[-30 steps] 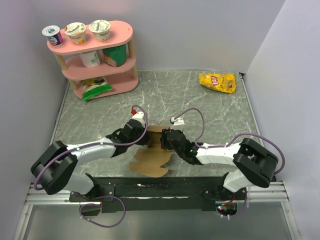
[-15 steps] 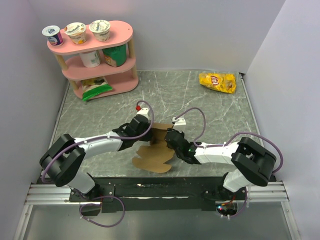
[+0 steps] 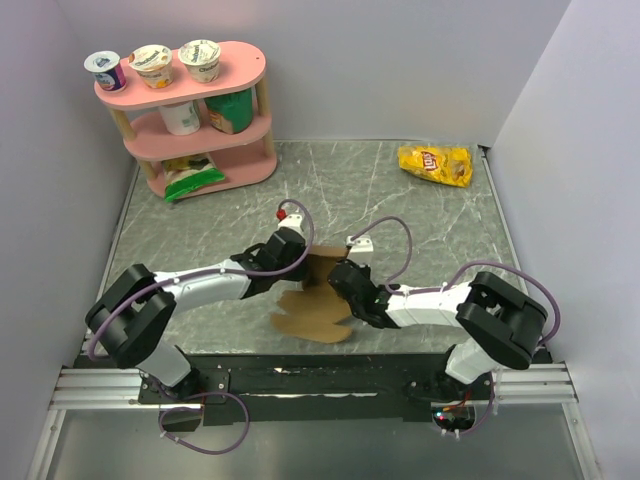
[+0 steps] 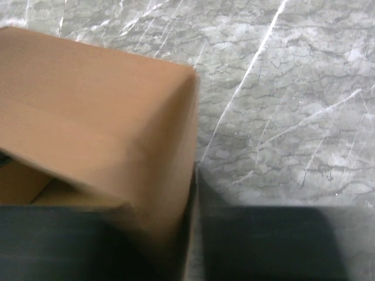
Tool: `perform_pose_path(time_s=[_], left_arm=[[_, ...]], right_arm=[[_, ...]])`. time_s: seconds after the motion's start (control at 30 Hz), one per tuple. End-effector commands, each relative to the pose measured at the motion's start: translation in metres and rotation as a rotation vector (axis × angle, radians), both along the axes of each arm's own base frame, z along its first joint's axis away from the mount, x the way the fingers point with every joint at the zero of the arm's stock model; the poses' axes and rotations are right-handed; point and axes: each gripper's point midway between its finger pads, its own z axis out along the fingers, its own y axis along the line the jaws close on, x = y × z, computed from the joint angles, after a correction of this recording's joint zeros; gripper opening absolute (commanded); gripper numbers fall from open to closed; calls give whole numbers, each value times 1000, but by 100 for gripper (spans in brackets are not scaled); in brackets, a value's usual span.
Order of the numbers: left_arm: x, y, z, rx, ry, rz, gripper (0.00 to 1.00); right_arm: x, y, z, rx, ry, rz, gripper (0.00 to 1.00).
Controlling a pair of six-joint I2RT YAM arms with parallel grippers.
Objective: Fold the paper box
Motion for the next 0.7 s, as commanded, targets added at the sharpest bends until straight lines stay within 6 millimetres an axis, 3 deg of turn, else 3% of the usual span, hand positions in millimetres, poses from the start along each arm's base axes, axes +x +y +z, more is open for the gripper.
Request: perform_pose_path(time_s=[0.0,0.03,0.27,0.47,0.67], left_arm=[[9,28,-26,113,43,119,7],[9,28,-29,124,50,119,7],[14,23,-28,130,51,98,7],[15,22,-31,137,55,95,7],[15,21,-29,129,50,88,6]], right_arm=[[-2,1,3,45,29,-5,70],[-5,2,3,49,39,19,79],[-21,18,48,181,-14,177,93],[-36,8,71,237,-48,206,93],[-36,-5,79,241,-83,188,94]])
